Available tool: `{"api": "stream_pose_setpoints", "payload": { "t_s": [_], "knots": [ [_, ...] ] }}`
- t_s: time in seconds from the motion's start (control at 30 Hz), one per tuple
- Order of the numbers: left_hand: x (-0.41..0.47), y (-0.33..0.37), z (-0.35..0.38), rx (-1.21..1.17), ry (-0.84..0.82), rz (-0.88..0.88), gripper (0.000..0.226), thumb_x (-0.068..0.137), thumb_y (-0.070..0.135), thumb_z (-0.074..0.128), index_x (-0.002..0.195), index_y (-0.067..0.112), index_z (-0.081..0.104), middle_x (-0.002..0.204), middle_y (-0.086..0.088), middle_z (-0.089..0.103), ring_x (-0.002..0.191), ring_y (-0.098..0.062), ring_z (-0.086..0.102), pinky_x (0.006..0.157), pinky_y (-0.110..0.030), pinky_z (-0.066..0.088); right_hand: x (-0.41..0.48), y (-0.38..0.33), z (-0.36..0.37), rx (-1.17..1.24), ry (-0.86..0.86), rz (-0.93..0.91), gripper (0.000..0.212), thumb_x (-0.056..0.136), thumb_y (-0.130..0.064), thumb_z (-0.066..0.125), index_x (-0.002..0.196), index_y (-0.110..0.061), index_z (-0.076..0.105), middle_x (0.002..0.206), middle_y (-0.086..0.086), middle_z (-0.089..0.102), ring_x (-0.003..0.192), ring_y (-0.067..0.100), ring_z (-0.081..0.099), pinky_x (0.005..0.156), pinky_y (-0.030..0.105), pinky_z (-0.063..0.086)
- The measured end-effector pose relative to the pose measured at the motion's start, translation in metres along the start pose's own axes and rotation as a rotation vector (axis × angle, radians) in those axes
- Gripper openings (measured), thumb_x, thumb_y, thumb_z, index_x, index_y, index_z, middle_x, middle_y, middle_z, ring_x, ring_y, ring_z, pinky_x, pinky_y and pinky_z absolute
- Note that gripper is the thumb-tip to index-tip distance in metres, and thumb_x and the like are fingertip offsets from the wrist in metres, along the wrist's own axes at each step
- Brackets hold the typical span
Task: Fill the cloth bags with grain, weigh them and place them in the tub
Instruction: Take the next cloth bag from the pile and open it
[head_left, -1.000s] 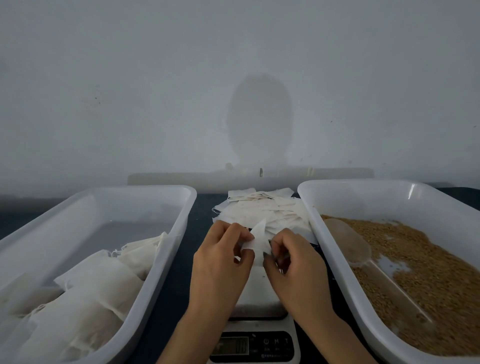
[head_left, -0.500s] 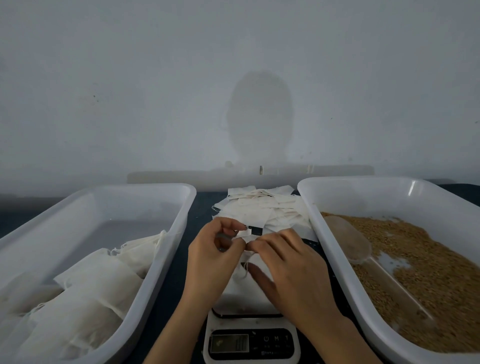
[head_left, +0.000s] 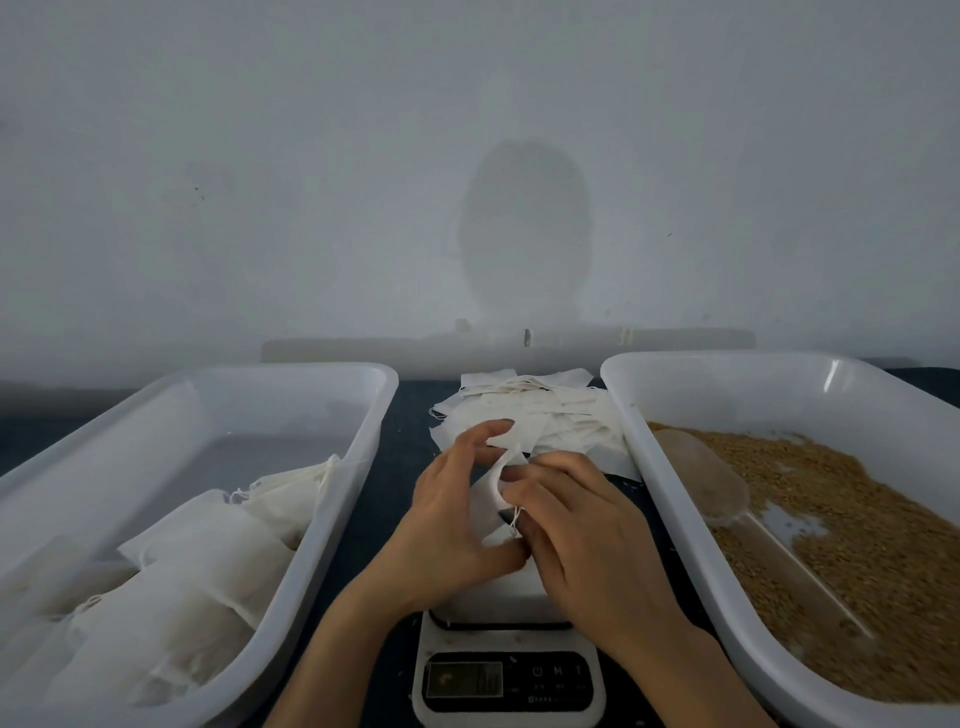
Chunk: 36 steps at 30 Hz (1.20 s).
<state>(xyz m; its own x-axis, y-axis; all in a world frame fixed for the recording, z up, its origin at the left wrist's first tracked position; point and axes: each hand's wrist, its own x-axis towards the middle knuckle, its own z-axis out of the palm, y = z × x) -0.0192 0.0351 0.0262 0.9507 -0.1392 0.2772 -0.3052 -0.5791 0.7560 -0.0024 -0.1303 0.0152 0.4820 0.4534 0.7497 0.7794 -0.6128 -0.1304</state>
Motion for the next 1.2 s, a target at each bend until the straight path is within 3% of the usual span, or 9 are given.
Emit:
{"api": "stream_pose_setpoints", "payload": {
  "t_s": [0.1, 0.17, 0.27, 0.53, 0.73, 1.0, 1.07, 1.13, 1.2],
  "knots": [
    [0.004, -0.009, 0.003, 0.063, 0.079, 0.035, 0.068, 0.073, 0.023, 0.085, 0.127, 0.037, 0.046, 0.115, 0.019, 0.062, 0.109, -0.001, 0.059, 0.092, -0.024, 0.05, 0.001, -0.001, 0.0, -0.008, -0.007, -0.028, 0.028, 0.091, -0.024, 0.048, 0.104, -0.018, 0.072, 0.109, -0.005, 0.071, 0.108, 0.015, 0.062, 0.082, 0.027, 0.056],
    [0.005, -0.013, 0.004, 0.084, 0.109, 0.059, 0.046, 0.075, 0.024, 0.084, 0.11, 0.036, 0.055, 0.098, 0.024, 0.065, 0.091, 0.001, 0.064, 0.075, -0.013, 0.048, 0.0, -0.001, 0.0, -0.015, -0.009, -0.037, 0.027, 0.093, -0.026, 0.048, 0.104, -0.019, 0.072, 0.109, -0.006, 0.071, 0.108, 0.015, 0.062, 0.083, 0.027, 0.055],
    [0.006, -0.016, 0.004, 0.103, 0.151, 0.077, 0.036, 0.076, 0.022, 0.083, 0.088, 0.04, 0.054, 0.083, 0.022, 0.065, 0.079, 0.0, 0.062, 0.065, -0.01, 0.043, -0.002, 0.0, 0.001, -0.027, -0.012, -0.018, 0.024, 0.092, -0.029, 0.051, 0.104, -0.021, 0.07, 0.108, -0.007, 0.069, 0.106, 0.015, 0.06, 0.082, 0.028, 0.054],
    [0.009, -0.023, 0.009, 0.16, 0.193, 0.1, 0.046, 0.078, 0.013, 0.082, 0.075, 0.041, 0.046, 0.07, 0.02, 0.057, 0.072, 0.004, 0.058, 0.062, -0.008, 0.04, -0.003, 0.002, 0.003, -0.071, 0.099, -0.035, 0.021, 0.095, -0.031, 0.054, 0.097, -0.021, 0.072, 0.097, -0.003, 0.067, 0.097, 0.02, 0.061, 0.078, 0.032, 0.054],
    [0.01, -0.022, 0.009, 0.146, 0.2, 0.089, 0.033, 0.078, 0.024, 0.081, 0.098, 0.033, 0.055, 0.095, 0.015, 0.06, 0.087, -0.007, 0.06, 0.072, -0.013, 0.044, -0.002, 0.001, 0.0, -0.092, 0.184, -0.008, 0.021, 0.096, -0.03, 0.053, 0.094, -0.02, 0.072, 0.098, -0.003, 0.068, 0.1, 0.018, 0.057, 0.082, 0.028, 0.05],
    [0.011, -0.03, 0.011, 0.072, 0.289, 0.096, 0.042, 0.078, 0.007, 0.076, 0.084, 0.041, 0.053, 0.087, 0.026, 0.064, 0.084, 0.006, 0.059, 0.068, -0.008, 0.043, 0.006, -0.033, -0.022, 0.045, 0.098, 0.033, 0.025, 0.09, -0.027, 0.054, 0.111, -0.017, 0.063, 0.115, -0.003, 0.063, 0.109, 0.017, 0.056, 0.094, 0.031, 0.047],
    [0.012, -0.033, 0.012, 0.045, 0.309, 0.062, 0.029, 0.081, 0.014, 0.075, 0.088, 0.036, 0.058, 0.09, 0.021, 0.065, 0.085, 0.0, 0.061, 0.067, -0.014, 0.046, 0.017, -0.029, -0.041, 0.021, 0.073, 0.038, 0.025, 0.088, -0.025, 0.052, 0.112, -0.021, 0.059, 0.114, -0.008, 0.059, 0.109, 0.01, 0.05, 0.09, 0.026, 0.042],
    [0.012, -0.034, 0.011, 0.03, 0.324, 0.036, 0.025, 0.082, 0.022, 0.074, 0.089, 0.038, 0.057, 0.087, 0.018, 0.063, 0.086, 0.0, 0.059, 0.066, -0.012, 0.045, 0.031, -0.011, -0.061, -0.014, 0.034, 0.179, 0.029, 0.088, -0.024, 0.05, 0.116, -0.023, 0.055, 0.114, -0.012, 0.054, 0.109, 0.002, 0.041, 0.086, 0.024, 0.04],
    [0.011, -0.033, 0.011, 0.041, 0.331, 0.031, 0.031, 0.081, 0.021, 0.075, 0.087, 0.042, 0.053, 0.086, 0.02, 0.06, 0.087, 0.006, 0.056, 0.067, -0.005, 0.042, 0.038, 0.019, -0.081, -0.026, -0.143, 0.402, 0.038, 0.093, -0.025, 0.047, 0.131, -0.023, 0.048, 0.126, -0.009, 0.051, 0.119, 0.004, 0.038, 0.094, 0.028, 0.039]
  ]
}}
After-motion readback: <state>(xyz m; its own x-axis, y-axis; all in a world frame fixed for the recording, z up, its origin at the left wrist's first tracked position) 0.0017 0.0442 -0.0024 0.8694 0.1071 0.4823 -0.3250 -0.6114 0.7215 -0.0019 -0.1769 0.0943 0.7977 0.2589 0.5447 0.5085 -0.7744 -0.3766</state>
